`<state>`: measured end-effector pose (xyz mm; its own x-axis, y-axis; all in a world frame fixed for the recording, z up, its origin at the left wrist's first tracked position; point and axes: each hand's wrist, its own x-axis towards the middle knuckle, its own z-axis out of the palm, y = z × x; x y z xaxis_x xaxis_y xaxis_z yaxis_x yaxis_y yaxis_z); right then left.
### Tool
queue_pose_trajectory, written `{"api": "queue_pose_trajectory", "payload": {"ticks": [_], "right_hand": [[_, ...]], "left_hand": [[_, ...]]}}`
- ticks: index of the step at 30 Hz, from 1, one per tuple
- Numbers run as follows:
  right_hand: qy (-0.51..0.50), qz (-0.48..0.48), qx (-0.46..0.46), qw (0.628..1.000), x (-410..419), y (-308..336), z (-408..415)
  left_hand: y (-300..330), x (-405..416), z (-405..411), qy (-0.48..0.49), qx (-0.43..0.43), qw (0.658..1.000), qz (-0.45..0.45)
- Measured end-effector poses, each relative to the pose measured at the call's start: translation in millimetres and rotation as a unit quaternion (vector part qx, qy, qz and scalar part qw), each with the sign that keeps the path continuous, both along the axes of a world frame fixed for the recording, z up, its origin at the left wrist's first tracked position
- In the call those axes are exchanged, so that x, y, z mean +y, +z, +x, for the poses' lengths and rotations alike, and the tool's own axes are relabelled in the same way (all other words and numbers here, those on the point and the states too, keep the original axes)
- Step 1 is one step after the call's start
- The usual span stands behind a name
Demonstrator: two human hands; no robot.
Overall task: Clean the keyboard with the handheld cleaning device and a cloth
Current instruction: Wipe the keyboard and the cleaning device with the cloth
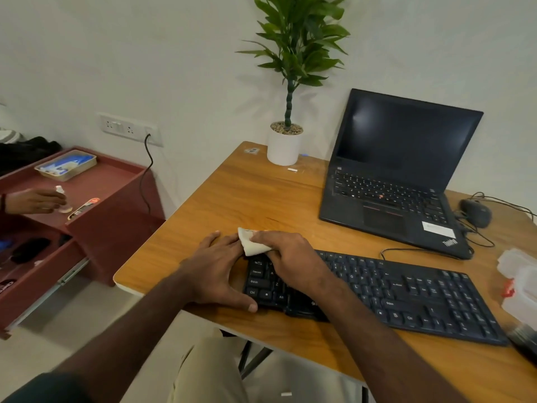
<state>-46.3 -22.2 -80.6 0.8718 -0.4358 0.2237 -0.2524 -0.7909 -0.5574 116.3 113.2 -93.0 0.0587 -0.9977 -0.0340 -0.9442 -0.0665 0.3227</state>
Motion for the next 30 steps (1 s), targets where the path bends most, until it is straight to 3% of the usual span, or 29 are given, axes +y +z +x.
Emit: {"api": "queue_pose_trajectory", "payload": {"ticks": [3, 6, 9, 13, 19, 24, 30], "right_hand": [[0.025, 0.046, 0.018, 0.998, -15.1, 6.6, -8.0], [-0.02, 0.113, -0.008, 0.993, -29.7, 16.3, -13.9], [-0.096, 0.054, -0.059, 0.992, -27.8, 14.3, -13.4], [-0.06, -0.107, -0.026, 0.992, -4.9, 6.3, -8.5], [-0.028, -0.112, 0.043, 0.992, -21.5, 3.6, -25.2], [-0.025, -0.12, 0.038, 0.992, -44.4, 7.5, -72.2], [-0.093, -0.091, -0.004, 0.992, -51.1, 10.4, -73.3]], "left_hand": [[0.0, -1.9, 0.1, -0.001, 0.002, 1.0, 0.011], [-0.2, -2.6, 0.5, 0.008, 0.003, 1.0, 0.03], [-0.3, -3.1, 0.3, 0.013, 0.003, 0.999, 0.037], [-1.8, -3.5, 0.5, -0.001, -0.005, 1.0, 0.02], [-3.9, -4.4, 3.0, 0.009, -0.001, 0.999, 0.036], [-4.5, -6.2, 3.9, 0.003, 0.015, 0.999, 0.032], [-3.4, -7.1, 4.0, 0.003, 0.024, 0.999, 0.038]]}}
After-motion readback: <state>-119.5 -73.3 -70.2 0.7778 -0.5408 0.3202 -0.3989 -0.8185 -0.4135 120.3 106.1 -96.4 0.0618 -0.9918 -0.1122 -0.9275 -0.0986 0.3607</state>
